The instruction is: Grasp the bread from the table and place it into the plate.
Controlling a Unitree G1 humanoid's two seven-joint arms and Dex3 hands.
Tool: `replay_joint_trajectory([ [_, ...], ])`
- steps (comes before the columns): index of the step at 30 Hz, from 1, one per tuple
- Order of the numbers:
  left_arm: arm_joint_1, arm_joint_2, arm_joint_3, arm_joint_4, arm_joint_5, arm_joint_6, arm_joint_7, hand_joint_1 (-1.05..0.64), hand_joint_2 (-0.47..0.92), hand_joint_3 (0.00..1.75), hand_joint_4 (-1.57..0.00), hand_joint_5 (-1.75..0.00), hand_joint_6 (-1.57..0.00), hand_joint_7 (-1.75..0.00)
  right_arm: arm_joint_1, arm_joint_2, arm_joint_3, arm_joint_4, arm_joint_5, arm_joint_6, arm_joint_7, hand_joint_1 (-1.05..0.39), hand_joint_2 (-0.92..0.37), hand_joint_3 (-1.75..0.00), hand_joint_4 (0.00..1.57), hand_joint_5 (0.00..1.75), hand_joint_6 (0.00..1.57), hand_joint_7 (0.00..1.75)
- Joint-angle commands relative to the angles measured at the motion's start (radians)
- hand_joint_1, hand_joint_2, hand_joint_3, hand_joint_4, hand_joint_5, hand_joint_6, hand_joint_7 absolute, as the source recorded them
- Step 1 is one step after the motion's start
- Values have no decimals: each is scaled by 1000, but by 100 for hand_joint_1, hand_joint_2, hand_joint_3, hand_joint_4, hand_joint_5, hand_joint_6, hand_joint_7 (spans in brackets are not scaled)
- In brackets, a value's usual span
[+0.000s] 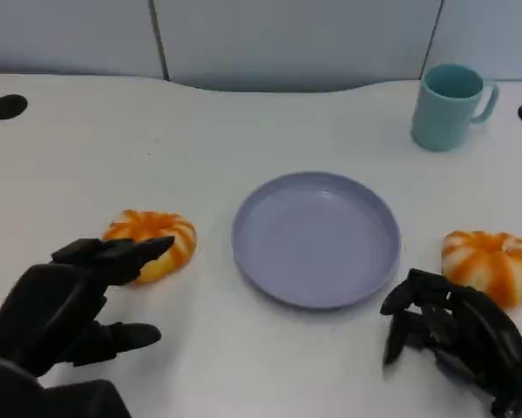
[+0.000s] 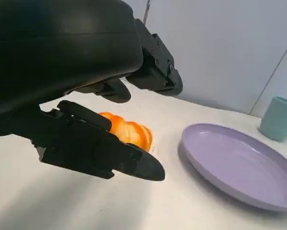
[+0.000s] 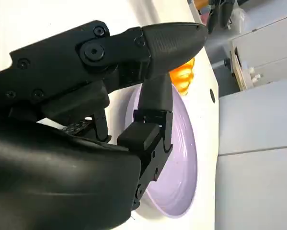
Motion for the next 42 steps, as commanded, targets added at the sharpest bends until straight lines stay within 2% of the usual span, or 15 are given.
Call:
replay_joint_trajectory([
  [1, -47, 68, -63, -25, 211, 75, 136, -60, 91, 0, -26, -19, -37, 0, 14, -11, -2, 10, -6, -8, -4, -51, -92, -25, 67, 157, 69, 115],
  [5, -84, 99, -126, -29, 330, 163, 181, -62, 90, 0, -24, -17, -35, 0, 12, -10, -1, 14, -14, -15, -12, -52, -92, -26, 67, 157, 69, 116],
  [12, -147, 126, -196, 3, 345, 230, 175, -63, 89, 1, -21, -14, -32, 0, 12, -6, 1, 16, -13, -17, -8, -51, -92, -25, 67, 156, 69, 116],
  [19, -225, 148, -280, 34, 379, 318, 98, -67, 92, 1, -14, -9, -25, 0, 17, -3, -1, 4, -5, 7, -9, -51, -92, -25, 67, 157, 69, 115],
  [29, -409, 108, -373, 252, 319, 393, -30, -69, 92, 1, -8, -5, -15, 0, 13, -8, -3, 15, -12, -14, -10, -52, -92, -25, 67, 157, 70, 116],
  [37, -554, 60, -438, 467, 276, 433, -78, -66, 92, 0, -6, -4, -14, 0, 16, -8, -4, 9, -4, 5, -6, -52, -92, -24, 66, 157, 68, 119],
  [42, -627, 38, -483, 575, 262, 442, -77, -67, 92, 1, -7, -4, -16, -1, 19, -9, -3, 10, -8, -12, -4, -51, -92, -25, 66, 157, 68, 118],
])
